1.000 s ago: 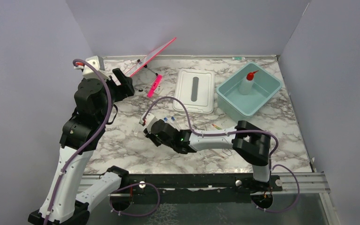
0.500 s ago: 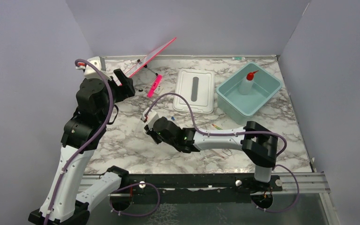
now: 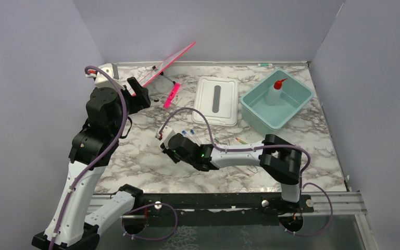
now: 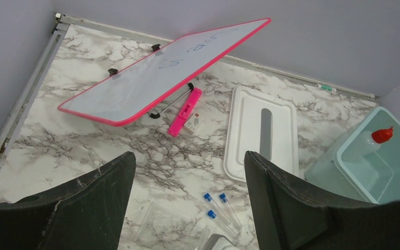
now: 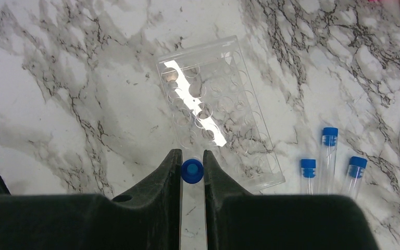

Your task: Organize the chemistry lab equipment

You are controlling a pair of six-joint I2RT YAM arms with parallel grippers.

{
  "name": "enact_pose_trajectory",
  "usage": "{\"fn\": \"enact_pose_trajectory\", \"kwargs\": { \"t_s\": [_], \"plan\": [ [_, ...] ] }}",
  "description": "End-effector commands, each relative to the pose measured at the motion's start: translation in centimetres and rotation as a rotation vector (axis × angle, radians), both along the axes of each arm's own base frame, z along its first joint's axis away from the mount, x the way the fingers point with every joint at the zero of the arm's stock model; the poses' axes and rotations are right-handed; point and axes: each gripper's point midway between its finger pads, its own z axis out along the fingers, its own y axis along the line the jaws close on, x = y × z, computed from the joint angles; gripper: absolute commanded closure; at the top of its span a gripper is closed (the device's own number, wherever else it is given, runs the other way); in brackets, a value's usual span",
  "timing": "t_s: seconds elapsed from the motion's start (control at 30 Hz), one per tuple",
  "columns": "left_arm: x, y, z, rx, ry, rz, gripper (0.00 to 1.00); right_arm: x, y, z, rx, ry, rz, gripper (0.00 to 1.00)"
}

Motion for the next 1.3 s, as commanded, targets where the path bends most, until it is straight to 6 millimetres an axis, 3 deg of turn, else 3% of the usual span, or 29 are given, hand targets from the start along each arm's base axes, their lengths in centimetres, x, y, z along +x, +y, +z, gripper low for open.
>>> {"fn": "enact_pose_trajectory", "kwargs": {
  "t_s": [0.0, 0.4, 0.5, 0.63, 0.8, 0.93, 1.07, 1.27],
  "plan": [
    [0.1, 0.4, 0.2, 0.012, -0.018, 0.018, 0.21, -0.8, 0.7, -0.9, -0.013, 0.02, 0.031, 0.84],
    [0.0, 0.7, 0.4, 0.023, -0.023, 0.024, 0.2, -0.5, 0.5, -3.2, -0.074, 0.006, 0.04, 0.74],
    [-0.1, 0.7, 0.4, 0.024, -0.024, 0.026, 0.2, -0.7, 0.4, -3.2, -0.076, 0.025, 0.029, 0.63],
    [-0.1, 0.7, 0.5, 0.026, -0.027, 0.026, 0.2, -0.8, 0.8, -0.5, -0.037, 0.071, -0.004, 0.4],
    [-0.1, 0.7, 0.4, 0.027, -0.024, 0.026, 0.17, -1.6, 1.3, 4.7, 0.081, 0.096, 0.011, 0.29],
    [-0.2, 0.6, 0.3, 0.019, -0.023, 0.02, 0.16, -1.4, -0.1, 7.5, 0.123, 0.11, -0.023, 0.29],
    [-0.3, 0.2, 0.0, 0.006, -0.019, 0.0, 0.13, 0.2, -2.8, 9.1, 0.15, 0.125, -0.122, 0.34],
    [-0.4, -1.3, -1.0, -0.013, -0.003, -0.082, 0.08, 4.1, -7.5, 6.6, 0.13, 0.258, -0.326, 0.51]
  ]
}}
